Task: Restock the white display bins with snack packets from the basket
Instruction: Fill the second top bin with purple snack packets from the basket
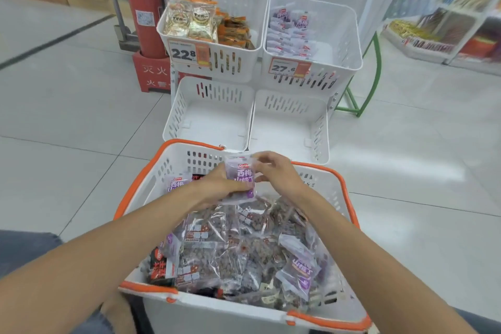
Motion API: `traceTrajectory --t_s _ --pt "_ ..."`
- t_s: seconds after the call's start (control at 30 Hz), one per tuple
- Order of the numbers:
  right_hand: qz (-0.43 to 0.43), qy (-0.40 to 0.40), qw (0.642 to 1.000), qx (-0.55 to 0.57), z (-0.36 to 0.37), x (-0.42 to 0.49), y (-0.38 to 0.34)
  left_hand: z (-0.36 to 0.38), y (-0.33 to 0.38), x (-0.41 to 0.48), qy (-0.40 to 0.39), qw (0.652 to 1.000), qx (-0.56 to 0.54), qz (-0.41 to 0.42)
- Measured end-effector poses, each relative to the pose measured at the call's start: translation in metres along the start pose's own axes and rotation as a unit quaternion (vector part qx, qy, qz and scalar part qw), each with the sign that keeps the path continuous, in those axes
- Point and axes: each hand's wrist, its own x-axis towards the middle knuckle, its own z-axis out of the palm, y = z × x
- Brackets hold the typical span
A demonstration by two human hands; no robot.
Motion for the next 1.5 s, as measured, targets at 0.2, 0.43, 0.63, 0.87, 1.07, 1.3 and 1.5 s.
traceTrajectory --t_s 0.2,0.43,0.63,0.87,1.07,1.3,1.5 --pt "-0.025 -0.12 0.98 -0.157 -0.085 0.03 -0.093 0.008 0.105 0.041 -0.034 0.956 0.245 0.16" --pt "-0.107 0.036 0.96 -0.257 -0.204 0.101 -0.167 0.019 0.246 0.127 0.07 0.891 0.339 0.292" --pt "-0.118 0.235 0.894 -0.362 -0.292 0.194 -0.182 -0.029 0.308 0.209 0.134 0.714 0.648 0.227" --pt "0.121 -0.054 0.895 -0.425 -0.285 0.26 -0.134 -0.081 0.289 0.261 0.174 0.654 0.693 0.248" --pt "0.077 -0.062 0.883 -0.459 -0.275 0.258 -0.131 -0.078 0.284 0.258 0.198 0.699 0.62 0.296" --pt "0.025 0.02 0.908 -0.419 -0.271 0.264 -0.155 -0.081 0.276 0.259 0.314 0.774 0.493 0.245" --pt "-0.253 0.16 0.835 -0.462 -0.216 0.351 -0.2 -0.082 0.272 0.263 0.29 0.827 0.405 0.262"
